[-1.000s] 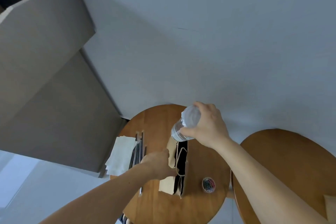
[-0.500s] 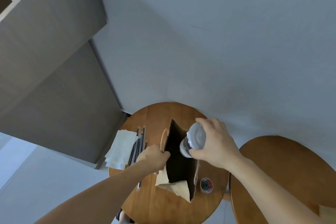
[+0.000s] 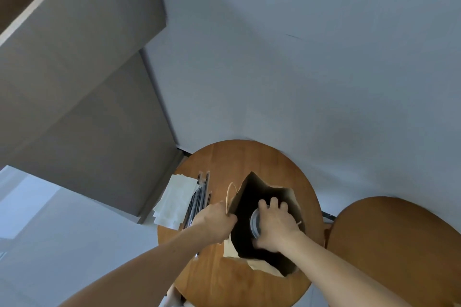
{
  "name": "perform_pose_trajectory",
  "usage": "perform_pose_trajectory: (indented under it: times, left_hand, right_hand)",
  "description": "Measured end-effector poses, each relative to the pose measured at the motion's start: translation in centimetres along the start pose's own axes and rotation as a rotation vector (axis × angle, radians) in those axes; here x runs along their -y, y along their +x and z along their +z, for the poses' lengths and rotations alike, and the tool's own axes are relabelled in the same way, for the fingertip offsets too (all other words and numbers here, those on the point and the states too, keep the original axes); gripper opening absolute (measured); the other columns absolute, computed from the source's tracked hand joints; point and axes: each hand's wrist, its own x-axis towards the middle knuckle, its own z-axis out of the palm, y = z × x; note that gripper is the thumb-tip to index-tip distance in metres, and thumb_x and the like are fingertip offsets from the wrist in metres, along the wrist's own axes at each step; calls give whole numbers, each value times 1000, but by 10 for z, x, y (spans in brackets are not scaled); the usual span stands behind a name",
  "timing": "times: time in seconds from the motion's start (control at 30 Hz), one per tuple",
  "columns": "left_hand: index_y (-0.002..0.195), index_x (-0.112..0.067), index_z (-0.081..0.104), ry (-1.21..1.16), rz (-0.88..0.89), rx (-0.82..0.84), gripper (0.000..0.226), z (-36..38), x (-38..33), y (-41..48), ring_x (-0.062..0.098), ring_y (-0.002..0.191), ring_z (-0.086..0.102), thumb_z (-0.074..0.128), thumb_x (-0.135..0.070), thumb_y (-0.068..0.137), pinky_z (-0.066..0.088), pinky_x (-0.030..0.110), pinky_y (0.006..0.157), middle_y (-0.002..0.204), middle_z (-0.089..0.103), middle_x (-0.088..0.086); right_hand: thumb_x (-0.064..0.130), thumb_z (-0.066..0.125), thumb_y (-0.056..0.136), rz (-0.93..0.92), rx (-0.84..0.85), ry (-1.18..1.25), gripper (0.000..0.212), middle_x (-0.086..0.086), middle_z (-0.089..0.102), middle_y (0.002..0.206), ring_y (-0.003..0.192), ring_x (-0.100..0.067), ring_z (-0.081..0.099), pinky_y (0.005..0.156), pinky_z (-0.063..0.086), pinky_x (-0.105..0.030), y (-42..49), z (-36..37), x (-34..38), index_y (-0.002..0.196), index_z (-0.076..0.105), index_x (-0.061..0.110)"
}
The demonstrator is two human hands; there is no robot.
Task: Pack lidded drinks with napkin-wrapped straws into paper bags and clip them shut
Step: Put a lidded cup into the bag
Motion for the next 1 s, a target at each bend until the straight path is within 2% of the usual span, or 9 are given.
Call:
perform_pose_trajectory:
  times: [0.17, 0.37, 0.5, 0.87, 1.0]
  left_hand:
    - [95, -26, 57, 15, 11, 12, 16, -2, 4, 2, 11, 66, 72, 48, -39, 91, 63, 31, 66, 77, 69, -3]
    - [105, -29, 54, 108, 55, 6, 19, 0, 3, 0, 11, 74, 68, 44, -42, 94, 61, 28, 71, 81, 63, -6]
    - [108, -25, 55, 136, 68, -3, 27, 0, 4, 1, 14, 79, 68, 41, -42, 93, 61, 35, 76, 85, 64, -2]
    - [114, -26, 51, 163, 94, -4, 27, 1, 4, -3, 13, 77, 67, 41, -44, 95, 61, 32, 75, 82, 61, -5]
    - [107, -26, 54, 127, 76, 18, 30, -3, 0, -5, 15, 77, 69, 43, -49, 91, 62, 34, 74, 83, 64, -3]
  right_hand:
    - [42, 76, 75, -10, 23, -83, 92, -11, 27, 140, 128, -35, 33, 94, 50, -43, 27, 44, 8, 143, 17, 22]
    - [30, 62, 87, -58, 28, -151, 73, -14, 29, 141, 126, -35, 35, 93, 47, -45, 53, 69, 10, 145, 19, 20]
    - [32, 55, 91, -60, 2, -109, 64, -13, 30, 143, 128, -32, 35, 96, 46, -43, 62, 79, 12, 145, 21, 21]
    - [32, 60, 87, -19, -2, -72, 76, -12, 25, 146, 132, -34, 30, 100, 42, -46, 60, 92, 15, 148, 16, 24]
    - [33, 59, 89, -7, -14, -19, 77, -11, 23, 150, 135, -33, 29, 106, 39, -45, 54, 78, 19, 151, 14, 24]
